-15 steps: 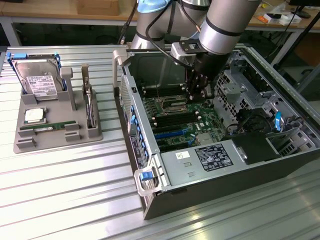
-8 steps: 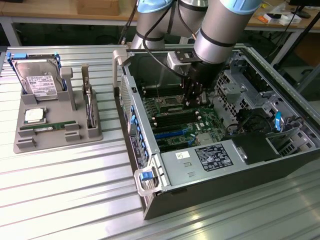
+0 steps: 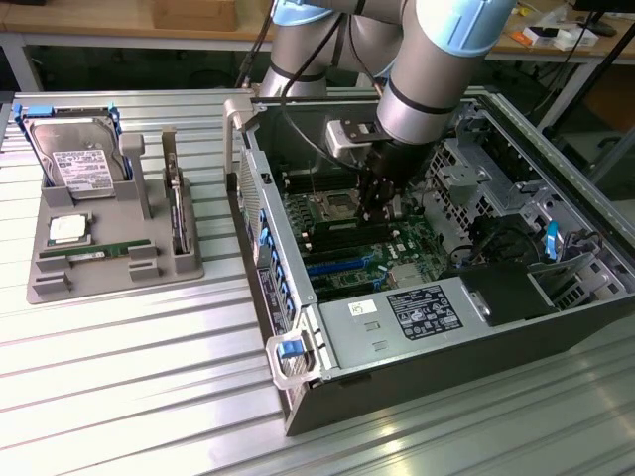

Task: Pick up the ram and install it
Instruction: 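Insert the ram into the slot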

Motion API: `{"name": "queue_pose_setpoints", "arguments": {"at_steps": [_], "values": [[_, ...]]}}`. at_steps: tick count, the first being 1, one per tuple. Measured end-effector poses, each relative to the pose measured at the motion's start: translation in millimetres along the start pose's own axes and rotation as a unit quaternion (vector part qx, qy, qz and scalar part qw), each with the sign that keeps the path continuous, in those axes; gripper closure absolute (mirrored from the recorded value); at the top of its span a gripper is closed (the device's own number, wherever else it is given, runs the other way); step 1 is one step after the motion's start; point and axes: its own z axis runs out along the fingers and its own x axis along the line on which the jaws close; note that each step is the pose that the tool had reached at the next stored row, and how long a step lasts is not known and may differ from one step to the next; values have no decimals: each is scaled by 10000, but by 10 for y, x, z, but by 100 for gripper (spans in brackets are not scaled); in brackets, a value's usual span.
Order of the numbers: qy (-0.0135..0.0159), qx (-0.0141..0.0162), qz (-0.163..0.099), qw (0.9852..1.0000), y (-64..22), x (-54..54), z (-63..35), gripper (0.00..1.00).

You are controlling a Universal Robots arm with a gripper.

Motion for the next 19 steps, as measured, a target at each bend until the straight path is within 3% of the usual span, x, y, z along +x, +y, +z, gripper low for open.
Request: {"name": "queue_pose_setpoints", "arguments": {"at_steps": [19], "values": [[-2, 0, 1, 10000, -15, 13, 135, 87]]}}
